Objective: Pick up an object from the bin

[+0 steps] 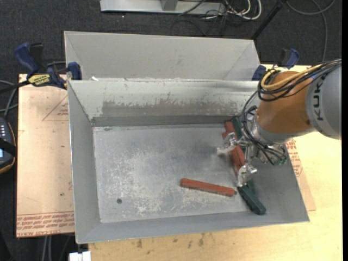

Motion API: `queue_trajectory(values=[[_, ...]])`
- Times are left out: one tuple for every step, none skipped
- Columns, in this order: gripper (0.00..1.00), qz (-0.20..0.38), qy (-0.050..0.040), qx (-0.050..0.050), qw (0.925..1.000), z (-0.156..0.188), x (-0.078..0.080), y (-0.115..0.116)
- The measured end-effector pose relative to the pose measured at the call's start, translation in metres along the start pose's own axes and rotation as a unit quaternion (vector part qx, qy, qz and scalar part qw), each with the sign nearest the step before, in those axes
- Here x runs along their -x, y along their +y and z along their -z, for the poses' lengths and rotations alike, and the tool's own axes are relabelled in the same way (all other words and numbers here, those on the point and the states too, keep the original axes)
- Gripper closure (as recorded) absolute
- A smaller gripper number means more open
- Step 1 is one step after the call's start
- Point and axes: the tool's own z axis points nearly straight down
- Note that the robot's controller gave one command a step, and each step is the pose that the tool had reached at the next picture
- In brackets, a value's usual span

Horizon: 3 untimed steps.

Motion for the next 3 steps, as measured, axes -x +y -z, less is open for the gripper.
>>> queue_trajectory(values=[[1.0, -0.049, -0.0093, -0.004, 0.9988, 0.0017, -0.0307, 0.0779], [0.0, -0.048, 0.0004, -0.001, 0.9988, -0.0021, -0.0361, 0.0793], [0.0, -0.048, 0.0003, -0.001, 0.9988, -0.002, -0.036, 0.0794]])
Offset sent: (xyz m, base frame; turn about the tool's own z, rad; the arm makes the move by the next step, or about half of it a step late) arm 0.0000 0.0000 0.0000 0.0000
